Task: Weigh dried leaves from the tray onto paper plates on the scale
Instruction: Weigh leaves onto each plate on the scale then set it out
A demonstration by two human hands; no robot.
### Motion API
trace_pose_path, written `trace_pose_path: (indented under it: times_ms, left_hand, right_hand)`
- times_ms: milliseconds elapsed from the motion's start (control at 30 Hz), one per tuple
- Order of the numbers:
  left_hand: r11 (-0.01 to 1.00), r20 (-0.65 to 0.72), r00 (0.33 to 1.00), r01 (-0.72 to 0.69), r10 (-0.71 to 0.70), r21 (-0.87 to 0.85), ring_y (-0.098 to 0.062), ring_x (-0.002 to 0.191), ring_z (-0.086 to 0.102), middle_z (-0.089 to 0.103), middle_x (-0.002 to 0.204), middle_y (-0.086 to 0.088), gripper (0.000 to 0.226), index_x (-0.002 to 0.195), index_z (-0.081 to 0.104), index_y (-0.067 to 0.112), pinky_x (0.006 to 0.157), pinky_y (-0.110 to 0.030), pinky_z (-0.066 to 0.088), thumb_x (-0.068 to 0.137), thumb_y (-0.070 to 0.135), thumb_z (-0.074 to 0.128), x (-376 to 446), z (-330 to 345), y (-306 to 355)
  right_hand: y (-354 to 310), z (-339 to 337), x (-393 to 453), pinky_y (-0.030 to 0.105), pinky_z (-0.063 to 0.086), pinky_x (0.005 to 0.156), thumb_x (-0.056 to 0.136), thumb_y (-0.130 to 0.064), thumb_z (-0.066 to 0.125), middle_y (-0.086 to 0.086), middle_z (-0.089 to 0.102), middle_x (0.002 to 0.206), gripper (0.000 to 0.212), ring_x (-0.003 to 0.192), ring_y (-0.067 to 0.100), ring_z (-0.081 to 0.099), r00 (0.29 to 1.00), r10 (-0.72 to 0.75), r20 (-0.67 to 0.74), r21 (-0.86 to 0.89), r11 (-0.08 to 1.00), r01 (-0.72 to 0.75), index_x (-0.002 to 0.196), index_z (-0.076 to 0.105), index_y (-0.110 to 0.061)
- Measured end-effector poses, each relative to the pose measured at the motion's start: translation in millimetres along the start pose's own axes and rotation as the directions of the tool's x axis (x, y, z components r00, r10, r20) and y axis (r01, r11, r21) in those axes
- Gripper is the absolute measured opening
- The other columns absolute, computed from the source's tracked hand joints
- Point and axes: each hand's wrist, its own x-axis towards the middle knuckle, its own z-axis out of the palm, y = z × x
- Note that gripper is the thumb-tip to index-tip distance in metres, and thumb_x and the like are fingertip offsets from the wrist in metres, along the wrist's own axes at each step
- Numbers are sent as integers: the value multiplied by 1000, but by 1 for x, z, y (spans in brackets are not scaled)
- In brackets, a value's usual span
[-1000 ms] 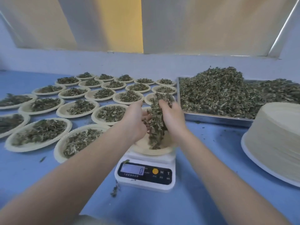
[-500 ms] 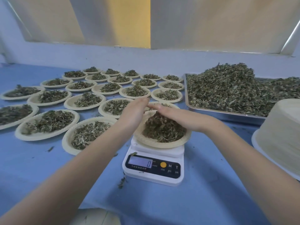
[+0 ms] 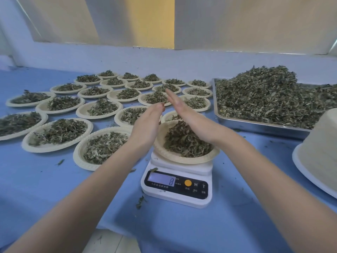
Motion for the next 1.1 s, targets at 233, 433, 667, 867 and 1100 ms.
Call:
trace_pose_path:
  times_ms: [233,433,667,867,1100]
  left_hand:
    - [1000,-11,1000,-7,7,2,-14,130,43,47,142,8,47,140,44,26,112,-44,30,100,46,31,5,0,-4]
    - [1000,-47,999,10,-9,14,-14,126,45,50,138,6,45,138,46,27,110,-45,33,99,46,32,6,2,-9]
    - [999,-84,996,-9,12,33,-13,122,48,53,133,8,40,132,48,28,107,-43,35,99,45,33,4,0,-14]
    - [999,-78,997,-22,25,30,-12,119,48,55,128,10,34,126,50,30,106,-42,36,100,44,33,2,-1,-14]
    - [1000,-85,996,-25,25,-2,-14,126,46,51,137,6,42,136,45,26,105,-36,36,100,42,35,2,-1,-12]
  right_hand:
    - [-7,-24,-22,24,23,107,90,-68,28,-7,34,152,67,138,9,31,995,47,-84,-367,927,-75,145,35,-31]
    - [-13,-20,-31,32,41,78,73,-77,43,-4,47,105,56,103,17,51,992,93,-87,-714,688,-127,121,54,-49]
    - [-20,-12,-25,29,32,69,74,-72,55,-4,51,106,57,103,18,52,997,75,-13,-816,576,-54,124,52,-44]
    - [-26,-10,-21,33,48,77,77,-40,69,-11,51,82,28,84,13,50,996,65,56,-751,661,-1,104,61,-37]
    - [-37,-25,-24,27,47,84,80,-26,72,-5,67,94,14,96,12,62,999,-35,-33,-579,815,9,88,64,-35]
